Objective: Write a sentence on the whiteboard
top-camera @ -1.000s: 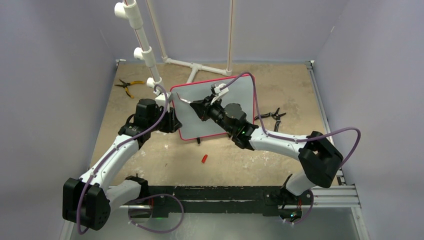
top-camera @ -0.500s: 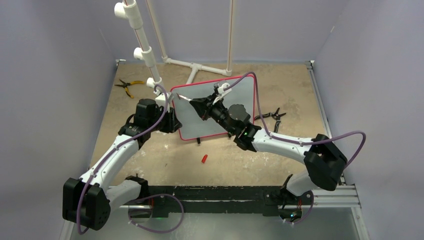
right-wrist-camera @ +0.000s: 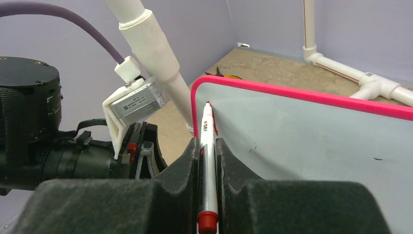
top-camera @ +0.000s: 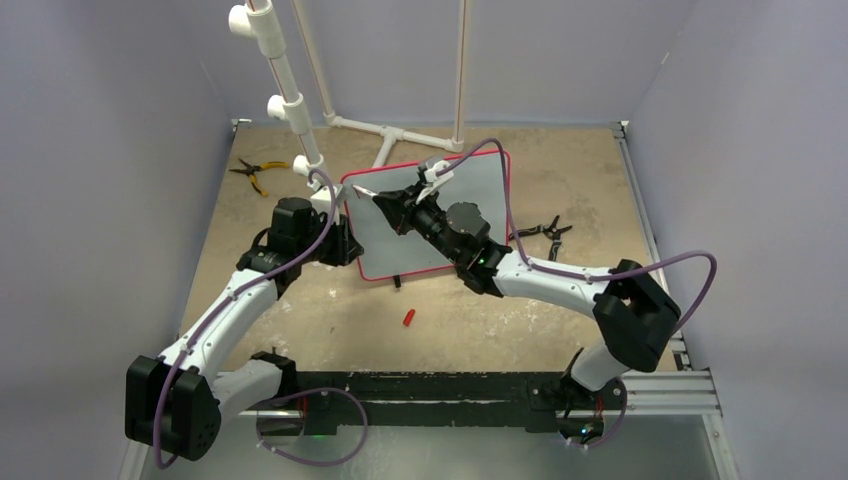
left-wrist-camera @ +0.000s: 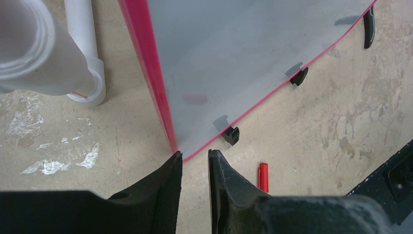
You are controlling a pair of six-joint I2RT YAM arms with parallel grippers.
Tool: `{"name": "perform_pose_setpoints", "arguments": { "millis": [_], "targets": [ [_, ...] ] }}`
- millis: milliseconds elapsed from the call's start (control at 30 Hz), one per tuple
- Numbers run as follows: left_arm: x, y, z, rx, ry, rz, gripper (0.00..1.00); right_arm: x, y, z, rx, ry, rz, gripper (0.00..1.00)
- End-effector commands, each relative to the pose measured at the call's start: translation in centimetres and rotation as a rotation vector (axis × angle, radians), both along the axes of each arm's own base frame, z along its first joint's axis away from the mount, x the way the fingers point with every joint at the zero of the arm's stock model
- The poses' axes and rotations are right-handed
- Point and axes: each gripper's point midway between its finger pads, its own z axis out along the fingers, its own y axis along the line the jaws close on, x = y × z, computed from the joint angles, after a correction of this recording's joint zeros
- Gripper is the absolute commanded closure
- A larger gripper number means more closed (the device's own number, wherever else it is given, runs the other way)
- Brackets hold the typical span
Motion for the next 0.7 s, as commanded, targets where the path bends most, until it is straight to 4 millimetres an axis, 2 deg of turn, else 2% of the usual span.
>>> {"name": "perform_pose_setpoints", "arguments": {
  "millis": [0,333,667],
  "targets": [
    [0.5,-0.3,0.6,-0.026,-0.022,-0.005,0.76,0.5,0.2,2.9,0.043,-0.056,-0.025,1.0],
    [0.5,-0.3,0.6,-0.025,-0.024,-0.003,0.76,1.0,-2.0,2.4,0.057,-0.025,-0.121,1.0],
    [0.5,-0.3,0.7,-0.027,-0.028,-0.005,0.77,0.7,-2.7,0.5,0.02,0.016,-0.135,1.0]
  ]
}}
